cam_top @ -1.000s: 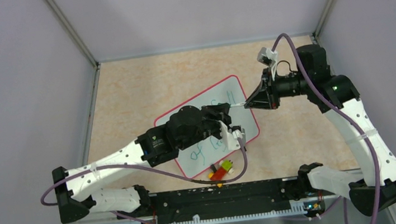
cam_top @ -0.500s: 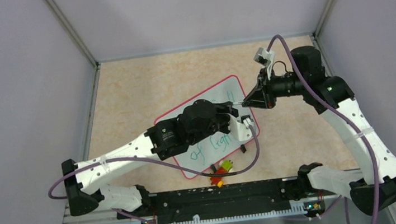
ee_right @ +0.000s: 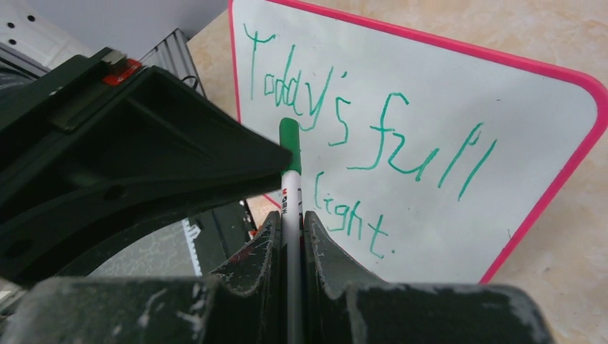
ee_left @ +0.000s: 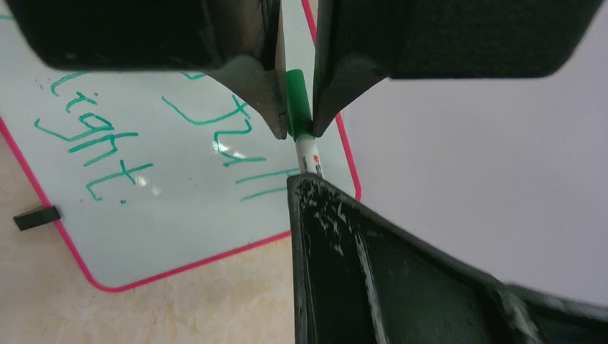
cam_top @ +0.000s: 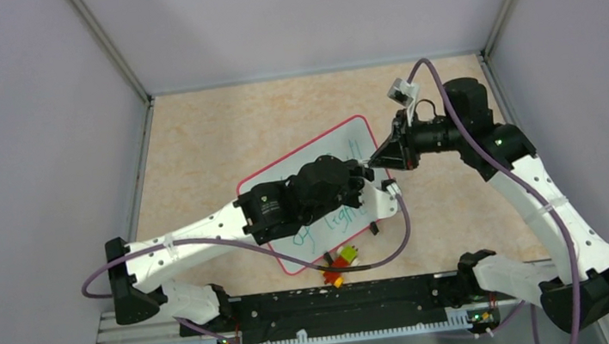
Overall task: Write a sentence on the whiteboard
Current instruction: Insert the whiteboard marker without the cap into the pen cap, then pass from the right arm to the left
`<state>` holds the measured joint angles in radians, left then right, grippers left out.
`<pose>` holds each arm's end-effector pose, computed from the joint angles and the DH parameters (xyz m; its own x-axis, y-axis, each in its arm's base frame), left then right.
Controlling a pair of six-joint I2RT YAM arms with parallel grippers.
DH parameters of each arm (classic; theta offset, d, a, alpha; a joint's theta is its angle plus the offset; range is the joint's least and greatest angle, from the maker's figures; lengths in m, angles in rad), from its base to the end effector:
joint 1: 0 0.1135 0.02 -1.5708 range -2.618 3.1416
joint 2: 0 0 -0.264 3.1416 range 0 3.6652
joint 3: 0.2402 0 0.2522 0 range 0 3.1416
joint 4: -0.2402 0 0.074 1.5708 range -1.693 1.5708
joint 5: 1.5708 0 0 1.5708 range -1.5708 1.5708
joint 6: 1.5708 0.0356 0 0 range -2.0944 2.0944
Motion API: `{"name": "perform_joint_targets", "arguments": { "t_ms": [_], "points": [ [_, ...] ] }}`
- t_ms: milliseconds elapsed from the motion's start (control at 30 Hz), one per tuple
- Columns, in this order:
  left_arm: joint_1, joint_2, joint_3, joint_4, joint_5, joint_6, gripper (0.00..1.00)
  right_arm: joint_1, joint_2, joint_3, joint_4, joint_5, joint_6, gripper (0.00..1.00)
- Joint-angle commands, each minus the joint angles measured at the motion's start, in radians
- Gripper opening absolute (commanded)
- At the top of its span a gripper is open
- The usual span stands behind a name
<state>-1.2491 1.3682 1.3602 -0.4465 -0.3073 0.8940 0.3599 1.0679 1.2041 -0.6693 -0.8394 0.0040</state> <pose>0.1080 -0.2900 0.3828 0.5510 0.6968 -0.4592 0.6207 0.0255 0.7836 0.1886 0.0993 0.3878 -0.4790 -0.1774 -0.8597 -0.8332 0.4001 0.3817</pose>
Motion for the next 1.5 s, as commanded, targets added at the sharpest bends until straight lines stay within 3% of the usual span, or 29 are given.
{"name": "perform_joint_targets", "arguments": {
  "t_ms": [0,167,333,500,633,700,767,867,1033,1467],
  "points": [
    [-0.034,-0.035,0.065,0.073,0.191,-0.01,0.31,-0.003,-0.004,0.018,0.119,0.033,0.017,0.0],
    [0.077,-0.062,0.12,-0.051,0.342,-0.07,0.52,-0.121,0.005,0.029,0.192,-0.069,0.106,0.0],
    [0.195,-0.092,0.187,-0.109,0.522,-0.217,0.7,-0.155,0.019,0.035,0.268,-0.125,0.182,0.0],
    [0.489,-0.035,0.341,-0.204,0.831,-0.482,0.73,-0.169,0.036,0.029,0.365,-0.187,0.276,0.0],
    [0.659,0.068,0.489,-0.36,1.127,-0.609,0.74,-0.17,0.046,0.012,0.474,-0.256,0.377,0.0],
    [0.758,0.078,0.489,-0.367,1.313,-0.673,0.74,-0.17,0.051,0.002,0.519,-0.292,0.425,0.0],
    [0.788,0.059,0.438,-0.332,1.394,-0.693,0.74,-0.169,0.057,-0.011,0.573,-0.328,0.477,0.0],
    [0.789,0.007,0.335,-0.256,1.411,-0.706,0.75,-0.167,0.064,-0.038,0.656,-0.37,0.575,0.0],
    [0.78,-0.061,0.208,-0.15,1.4,-0.7,0.74,-0.131,0.065,-0.048,0.648,-0.37,0.572,0.0],
    [0.673,-0.017,0.21,-0.187,1.342,-0.625,0.69,-0.056,0.079,-0.042,0.633,-0.378,0.559,0.0]
  ]
}}
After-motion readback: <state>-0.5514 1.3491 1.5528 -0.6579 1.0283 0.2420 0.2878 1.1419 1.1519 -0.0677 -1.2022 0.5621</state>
